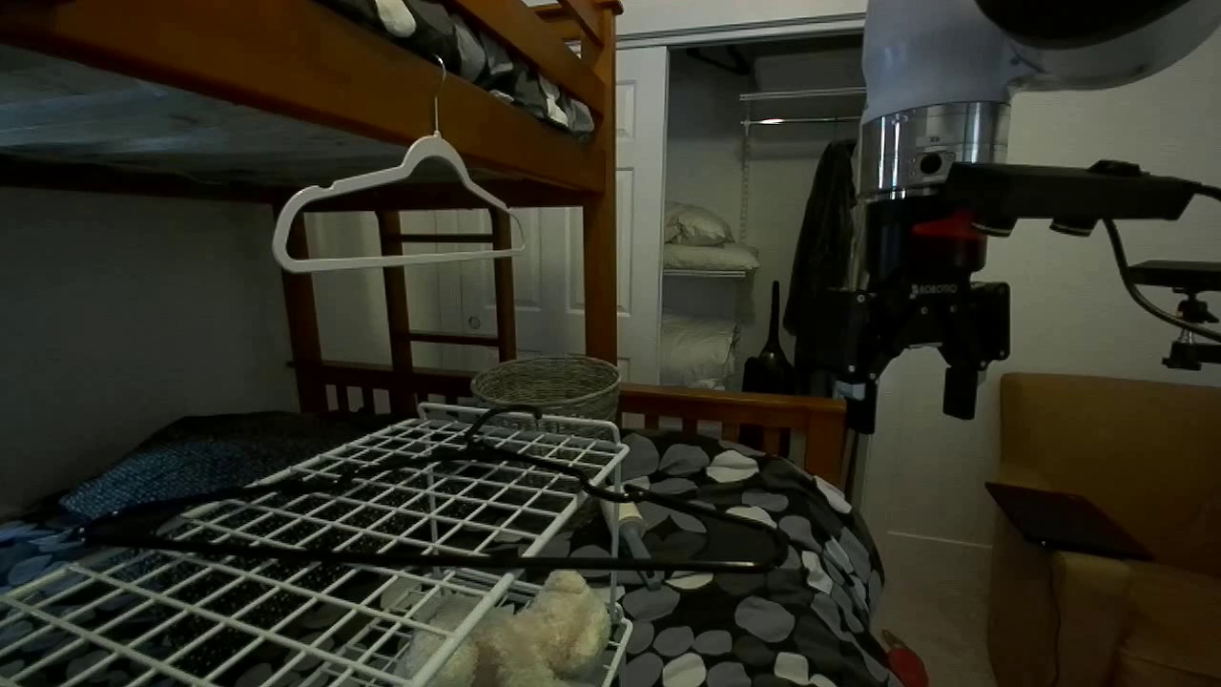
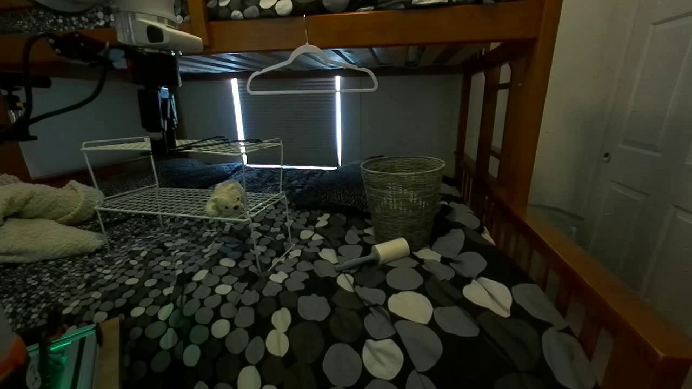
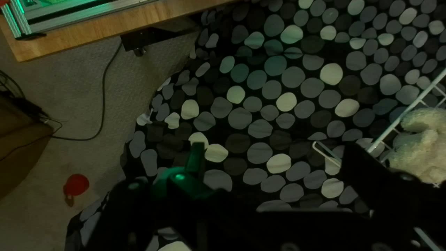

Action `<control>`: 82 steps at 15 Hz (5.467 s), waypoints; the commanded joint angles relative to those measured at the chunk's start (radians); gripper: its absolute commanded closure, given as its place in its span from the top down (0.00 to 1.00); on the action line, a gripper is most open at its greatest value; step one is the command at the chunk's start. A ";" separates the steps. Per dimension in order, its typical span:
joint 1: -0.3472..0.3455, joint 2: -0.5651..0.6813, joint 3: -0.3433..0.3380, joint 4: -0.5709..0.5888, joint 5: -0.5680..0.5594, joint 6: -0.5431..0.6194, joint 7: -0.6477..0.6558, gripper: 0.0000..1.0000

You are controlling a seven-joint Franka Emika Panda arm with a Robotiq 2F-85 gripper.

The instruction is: Pick up the lint roller from the bed and put it on the top white rack

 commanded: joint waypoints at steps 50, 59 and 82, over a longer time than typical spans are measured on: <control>0.039 1.279 -0.262 0.471 -0.361 1.027 0.067 1.00; 0.030 1.505 -0.261 0.653 -0.167 1.125 -0.084 1.00; 0.026 1.641 -0.261 0.805 -0.097 1.124 -0.172 0.05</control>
